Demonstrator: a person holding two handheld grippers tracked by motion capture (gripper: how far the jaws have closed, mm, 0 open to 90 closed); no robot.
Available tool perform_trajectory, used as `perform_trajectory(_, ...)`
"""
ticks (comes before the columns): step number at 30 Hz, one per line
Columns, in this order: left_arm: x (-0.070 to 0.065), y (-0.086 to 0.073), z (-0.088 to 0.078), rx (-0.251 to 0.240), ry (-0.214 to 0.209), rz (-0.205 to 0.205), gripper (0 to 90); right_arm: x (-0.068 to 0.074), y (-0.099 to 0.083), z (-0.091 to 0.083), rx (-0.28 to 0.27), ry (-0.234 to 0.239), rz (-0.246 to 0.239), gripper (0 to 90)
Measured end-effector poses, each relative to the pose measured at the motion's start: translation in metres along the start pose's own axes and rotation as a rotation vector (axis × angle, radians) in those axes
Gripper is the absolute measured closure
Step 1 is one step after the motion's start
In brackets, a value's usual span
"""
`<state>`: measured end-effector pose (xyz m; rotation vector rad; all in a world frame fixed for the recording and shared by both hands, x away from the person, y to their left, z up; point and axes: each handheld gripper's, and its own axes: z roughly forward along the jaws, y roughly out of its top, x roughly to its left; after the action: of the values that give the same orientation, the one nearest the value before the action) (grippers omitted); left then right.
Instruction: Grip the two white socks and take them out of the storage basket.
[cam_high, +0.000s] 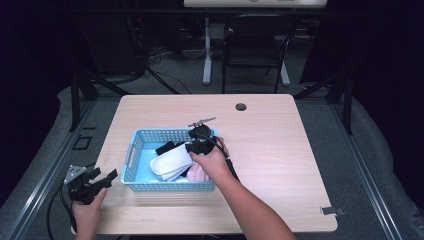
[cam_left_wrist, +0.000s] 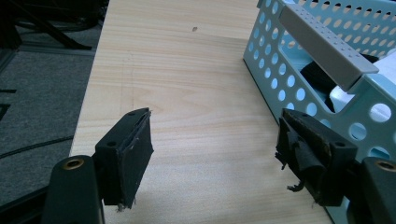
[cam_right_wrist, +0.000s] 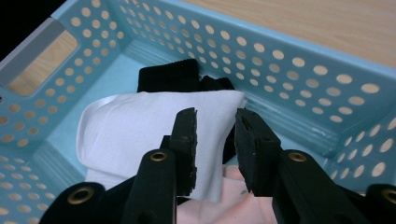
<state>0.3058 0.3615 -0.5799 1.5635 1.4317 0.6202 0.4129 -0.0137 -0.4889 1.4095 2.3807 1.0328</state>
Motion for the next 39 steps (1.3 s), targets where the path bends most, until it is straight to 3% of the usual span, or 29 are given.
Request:
perform_trajectory(2, 0.000, 0.000, 0.000, 0.000, 0.000, 0.000, 26.6, -0.004, 0.001, 0.009, 0.024, 0.014, 0.055, 69.9)
perform_trajectory(5, 0.000, 0.000, 0.000, 0.001, -0.001, 0.001, 26.6, -0.007, 0.001, 0.015, 0.037, 0.009, 0.077, 70.5)
perform_trajectory(6, 0.000, 0.000, 0.000, 0.001, -0.001, 0.001, 26.6, -0.008, 0.001, 0.019, 0.069, 0.012, 0.115, 71.0)
perform_trajectory(9, 0.000, 0.000, 0.000, 0.001, -0.002, 0.002, 26.6, -0.010, 0.001, 0.026, 0.096, 0.018, 0.154, 71.2)
perform_trajectory(17, 0.000, 0.000, 0.000, 0.000, -0.003, 0.001, 26.6, -0.008, 0.000, 0.038, 0.160, 0.020, 0.172, 71.1)
perform_trajectory(22, 0.000, 0.000, 0.000, -0.002, -0.004, -0.001, 26.5, -0.005, 0.000, 0.039, 0.168, 0.041, 0.139, 79.6)
perform_trajectory(30, 0.000, 0.000, 0.000, 0.000, -0.003, 0.000, 26.6, 0.008, 0.000, 0.029, 0.098, 0.049, 0.078, 87.7)
perform_trajectory(31, 0.000, 0.000, 0.000, 0.000, -0.003, -0.001, 26.5, 0.014, -0.001, 0.024, 0.072, 0.057, 0.033, 88.0)
perform_trajectory(32, 0.000, 0.000, 0.000, 0.000, -0.003, -0.001, 26.6, 0.014, -0.001, 0.024, 0.072, 0.057, 0.033, 88.0)
perform_trajectory(33, 0.000, 0.000, 0.000, 0.001, -0.003, 0.000, 26.6, 0.019, -0.001, 0.019, 0.047, 0.055, -0.009, 88.1)
perform_trajectory(36, 0.000, 0.000, 0.000, 0.002, -0.003, 0.003, 26.5, 0.024, -0.001, 0.015, 0.024, 0.055, -0.036, 88.2)
perform_trajectory(37, 0.000, 0.000, 0.000, 0.003, -0.004, 0.003, 26.6, 0.030, -0.001, 0.008, -0.001, 0.053, -0.082, 88.3)
perform_trajectory(39, 0.000, 0.000, 0.000, 0.003, -0.004, 0.003, 26.6, 0.033, -0.001, 0.006, -0.016, 0.051, -0.095, 88.3)
